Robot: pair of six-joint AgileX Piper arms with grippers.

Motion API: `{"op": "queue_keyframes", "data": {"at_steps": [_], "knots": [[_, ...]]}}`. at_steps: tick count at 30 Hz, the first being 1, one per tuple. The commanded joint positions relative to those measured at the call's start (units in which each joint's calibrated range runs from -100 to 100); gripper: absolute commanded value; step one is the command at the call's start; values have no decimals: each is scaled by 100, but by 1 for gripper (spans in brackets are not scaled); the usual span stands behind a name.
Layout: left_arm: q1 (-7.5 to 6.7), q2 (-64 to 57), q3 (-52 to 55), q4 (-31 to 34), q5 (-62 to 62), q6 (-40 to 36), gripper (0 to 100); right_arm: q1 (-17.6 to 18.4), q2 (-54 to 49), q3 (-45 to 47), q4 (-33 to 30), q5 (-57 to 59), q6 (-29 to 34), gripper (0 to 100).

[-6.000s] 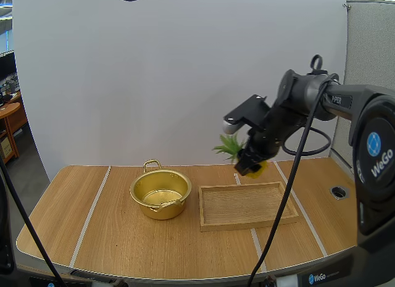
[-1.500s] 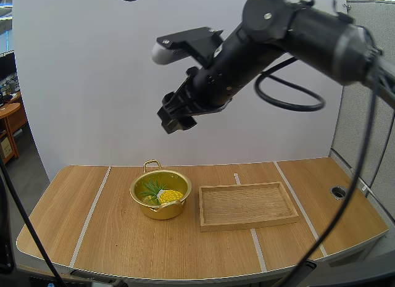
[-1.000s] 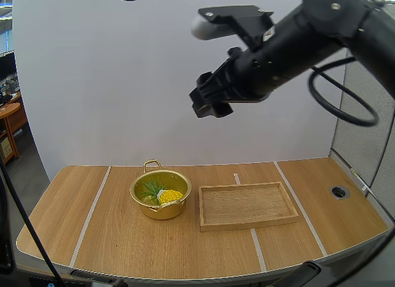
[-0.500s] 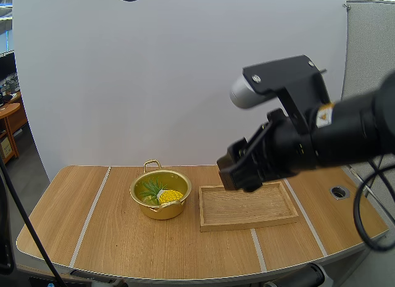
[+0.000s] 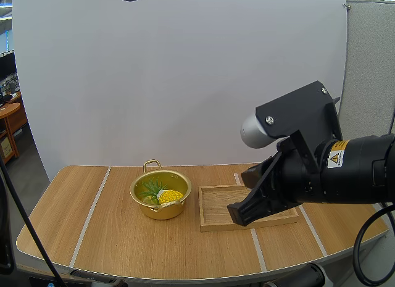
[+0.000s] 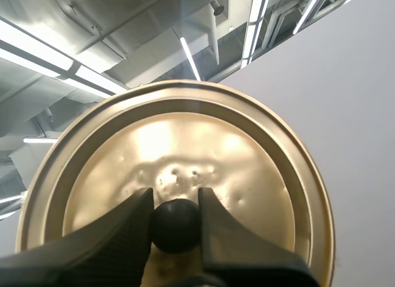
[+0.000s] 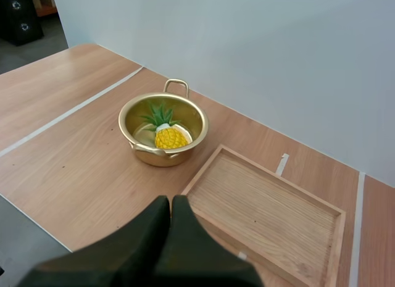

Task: Open the pot, put the pineapple inside, and close it

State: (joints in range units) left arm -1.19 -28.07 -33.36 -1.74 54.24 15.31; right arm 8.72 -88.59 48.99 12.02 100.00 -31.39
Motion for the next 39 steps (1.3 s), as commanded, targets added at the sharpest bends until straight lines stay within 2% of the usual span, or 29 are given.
{"op": "queue_keyframes", "data": {"at_steps": [1,27,30,36,39], "knots": [[-10,-24,-39,-9,-170,-27,0,-23,-57,22,20,0,-29,0],[-10,-24,-39,-108,-169,-27,0,-136,-559,22,91,0,-130,0],[-10,-42,-39,-110,646,-27,0,-136,-559,22,51,0,-127,0],[-10,-60,-26,-134,3587,-27,0,-141,-559,22,-30,0,-127,0],[-10,13,69,-134,4389,-27,0,-141,-559,22,-30,0,-127,0]]}}
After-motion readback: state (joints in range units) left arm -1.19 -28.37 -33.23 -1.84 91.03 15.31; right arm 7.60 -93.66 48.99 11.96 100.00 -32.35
